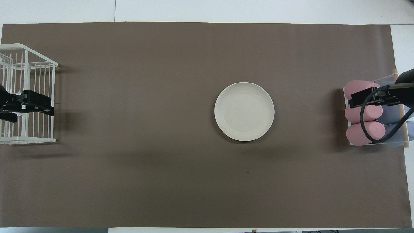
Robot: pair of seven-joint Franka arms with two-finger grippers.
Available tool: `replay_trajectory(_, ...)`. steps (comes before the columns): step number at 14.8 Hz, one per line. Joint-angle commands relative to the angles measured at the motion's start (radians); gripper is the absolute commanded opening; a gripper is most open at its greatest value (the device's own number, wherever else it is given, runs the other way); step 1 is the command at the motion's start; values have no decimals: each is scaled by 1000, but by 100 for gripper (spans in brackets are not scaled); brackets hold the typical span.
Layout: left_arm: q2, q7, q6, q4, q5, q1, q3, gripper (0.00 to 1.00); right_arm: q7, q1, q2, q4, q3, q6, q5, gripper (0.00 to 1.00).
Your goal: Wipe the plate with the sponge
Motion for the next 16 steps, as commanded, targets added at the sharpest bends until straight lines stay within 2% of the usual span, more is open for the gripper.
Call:
replay_trajectory(1,-16,1,14,-14,-9,6,4,100,1,-7,-26,-24,8,-22,0,100)
replay_trajectory(7,-18,-13,17,-14,-10,8,6,100,1,-4,-32,-33,11,-11,0,100)
replay_trajectory(10,-22,-122,52,-37,8,1,4,100,-46,-2,-30,-33,11,10,-1,100)
replay_trajectory(12,-22,-125,63,-47,100,-11,-2,100,-127,-2,-29,-33,11,59,-3,100)
replay_trajectory(14,-6,-126,63,-49,155,-12,-5,100,-133,7,-27,-36,12,87,-3,100)
replay_trajectory(16,-1,-126,86,-98,252,-46,-7,100,-137,27,-29,-42,12,115,-3,100)
